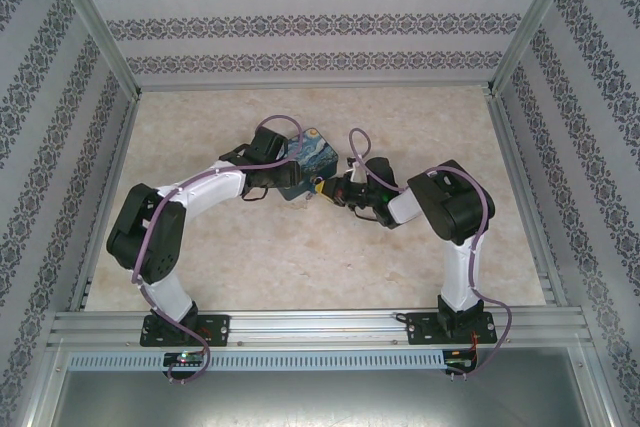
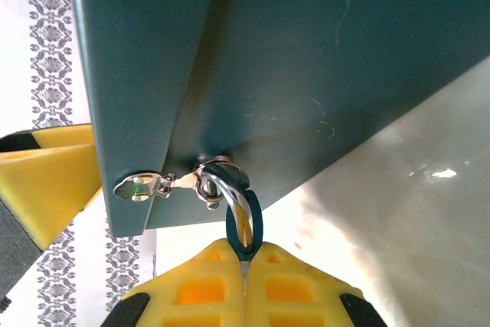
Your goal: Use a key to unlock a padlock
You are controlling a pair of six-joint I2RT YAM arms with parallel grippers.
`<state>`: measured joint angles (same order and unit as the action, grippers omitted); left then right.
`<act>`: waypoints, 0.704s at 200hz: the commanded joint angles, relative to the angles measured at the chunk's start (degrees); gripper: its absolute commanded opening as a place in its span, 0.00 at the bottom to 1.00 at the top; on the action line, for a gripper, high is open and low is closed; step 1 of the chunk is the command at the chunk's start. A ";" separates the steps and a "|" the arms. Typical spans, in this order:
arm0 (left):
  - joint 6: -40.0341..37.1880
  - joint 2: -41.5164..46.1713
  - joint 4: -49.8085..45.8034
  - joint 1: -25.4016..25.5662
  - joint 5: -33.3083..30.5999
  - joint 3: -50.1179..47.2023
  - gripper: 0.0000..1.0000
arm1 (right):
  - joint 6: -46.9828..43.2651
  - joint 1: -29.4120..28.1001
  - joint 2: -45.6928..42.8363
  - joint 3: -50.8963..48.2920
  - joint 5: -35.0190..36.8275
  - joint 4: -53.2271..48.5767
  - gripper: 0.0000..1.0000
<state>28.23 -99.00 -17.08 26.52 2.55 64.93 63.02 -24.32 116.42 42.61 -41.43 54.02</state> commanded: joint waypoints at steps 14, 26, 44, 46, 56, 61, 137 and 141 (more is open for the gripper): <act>-2.94 -3.82 -8.59 -0.48 -1.20 -2.19 0.68 | 2.99 2.34 1.04 1.22 2.37 5.06 0.00; -3.00 -4.17 -8.58 -0.50 -0.81 -2.15 0.67 | 4.13 2.29 1.64 1.92 2.58 5.51 0.00; -2.95 -5.11 -8.67 -0.45 -0.06 -1.94 0.64 | 5.95 2.34 2.49 3.32 2.71 5.55 0.00; -2.99 -5.18 -8.69 -0.49 -0.01 -1.96 0.64 | 6.03 2.32 2.56 3.46 2.75 5.39 0.00; -3.09 -5.57 -8.84 -0.43 0.18 -1.84 0.63 | 6.15 2.30 2.51 3.97 3.09 4.69 0.00; -3.09 -5.71 -8.76 -0.48 0.26 -1.85 0.63 | 6.10 2.39 2.42 4.10 3.30 4.21 0.00; -4.06 -7.32 -9.92 -0.47 0.64 -1.34 0.61 | 7.14 4.57 2.17 5.43 4.42 2.45 0.00; -4.11 -7.41 -9.90 -0.39 0.71 -1.35 0.61 | 7.26 4.64 2.20 5.57 4.44 2.49 0.00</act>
<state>27.40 -101.34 -15.38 26.50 3.36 66.76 69.14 -22.00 118.56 45.54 -40.77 53.84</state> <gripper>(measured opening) 0.613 0.049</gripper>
